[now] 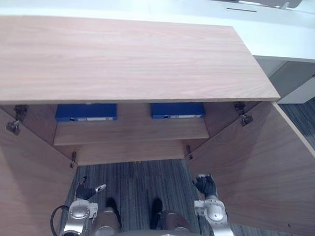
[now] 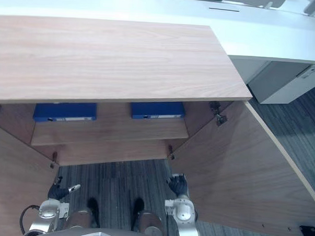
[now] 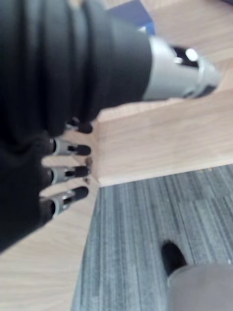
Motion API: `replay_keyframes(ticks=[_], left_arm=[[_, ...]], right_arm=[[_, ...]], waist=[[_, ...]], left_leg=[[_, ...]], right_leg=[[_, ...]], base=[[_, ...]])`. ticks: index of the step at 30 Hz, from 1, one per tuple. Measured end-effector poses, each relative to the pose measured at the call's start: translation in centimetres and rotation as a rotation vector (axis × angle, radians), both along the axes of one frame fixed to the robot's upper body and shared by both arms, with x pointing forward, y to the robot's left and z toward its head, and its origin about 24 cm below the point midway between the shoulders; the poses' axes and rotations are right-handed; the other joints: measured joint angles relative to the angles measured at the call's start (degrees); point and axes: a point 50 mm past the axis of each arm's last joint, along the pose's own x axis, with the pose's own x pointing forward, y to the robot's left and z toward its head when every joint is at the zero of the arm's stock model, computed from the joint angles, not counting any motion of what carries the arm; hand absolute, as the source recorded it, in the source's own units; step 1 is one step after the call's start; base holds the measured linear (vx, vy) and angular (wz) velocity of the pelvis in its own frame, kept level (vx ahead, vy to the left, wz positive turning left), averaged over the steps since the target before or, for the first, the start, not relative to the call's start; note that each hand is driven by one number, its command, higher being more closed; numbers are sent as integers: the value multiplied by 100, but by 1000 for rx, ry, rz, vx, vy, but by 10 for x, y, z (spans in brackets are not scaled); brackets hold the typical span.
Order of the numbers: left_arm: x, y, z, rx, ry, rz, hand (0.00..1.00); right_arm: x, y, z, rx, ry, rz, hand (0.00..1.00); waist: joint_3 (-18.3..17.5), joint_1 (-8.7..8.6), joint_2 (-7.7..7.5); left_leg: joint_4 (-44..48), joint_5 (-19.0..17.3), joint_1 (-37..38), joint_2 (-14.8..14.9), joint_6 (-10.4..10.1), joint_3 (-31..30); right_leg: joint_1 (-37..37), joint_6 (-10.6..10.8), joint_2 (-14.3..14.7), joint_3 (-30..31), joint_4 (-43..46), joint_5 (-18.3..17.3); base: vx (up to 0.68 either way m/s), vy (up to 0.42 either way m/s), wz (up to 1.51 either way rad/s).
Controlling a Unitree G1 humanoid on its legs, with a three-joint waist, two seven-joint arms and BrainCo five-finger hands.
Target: Walk over to the cabinet, pick up the folder, carry it to the office cabinet, place the folder inside the office cabinet, then close the office cabinet door
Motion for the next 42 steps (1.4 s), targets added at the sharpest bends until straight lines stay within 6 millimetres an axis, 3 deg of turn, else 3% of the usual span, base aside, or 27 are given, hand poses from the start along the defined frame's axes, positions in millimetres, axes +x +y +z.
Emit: replay_keyframes(ticks=[3,8,17,23,25,30,34,42], left_arm=[[-7,0,-5,-5,34,7,0],[-19,-1,-11,-14,76,11,0],[-40,-4,-22,-42,173,18,0],[-38,-4,-21,-42,168,16,0],[-37,-4,-21,-41,166,16,0],[-41,0,-21,-35,178,40,0],[-39,-1,-20,-35,166,38,0],[-57,-11,-24,-67,193,54,0]], right_arm=[[-14,-4,-18,6,105,-29,0],[-35,-5,-39,33,241,-77,0],[-56,-9,-53,126,326,-229,0],[-54,-15,-51,151,302,-291,0],[-50,-22,-45,149,256,-330,0],[-31,-54,1,84,-28,-451,0],[-47,-80,22,39,-148,-627,0],[-76,-119,45,-2,-288,-915,0]], waist=[[-69,-4,80],[-150,-13,81],[-309,-34,98],[-314,-55,98],[-318,-82,100],[-372,-201,144],[-454,-326,129],[-556,-375,231]], left_leg=[[-435,168,326,-114,17,140],[-1078,397,781,-271,-26,232],[-1954,680,1297,-546,-42,190],[-1980,628,1346,-621,38,217],[-1959,599,1347,-638,52,251],[-1945,519,1443,-659,92,527],[-1944,476,1513,-638,100,563],[-1945,235,1786,-614,13,1004]], right_leg=[[225,29,11,142,-381,197],[480,62,-16,258,-760,340],[642,143,-45,450,-1062,418],[723,190,-88,538,-1170,465],[725,214,-96,571,-1205,514],[715,223,-55,863,-1286,559],[773,215,-26,903,-1305,556],[780,143,8,1258,-1229,471]], base=[[54,25,-22],[-4,25,-10],[-5,29,-11],[40,29,-5],[39,19,-11],[35,10,-29],[32,-28,-11],[-24,-19,-27]])
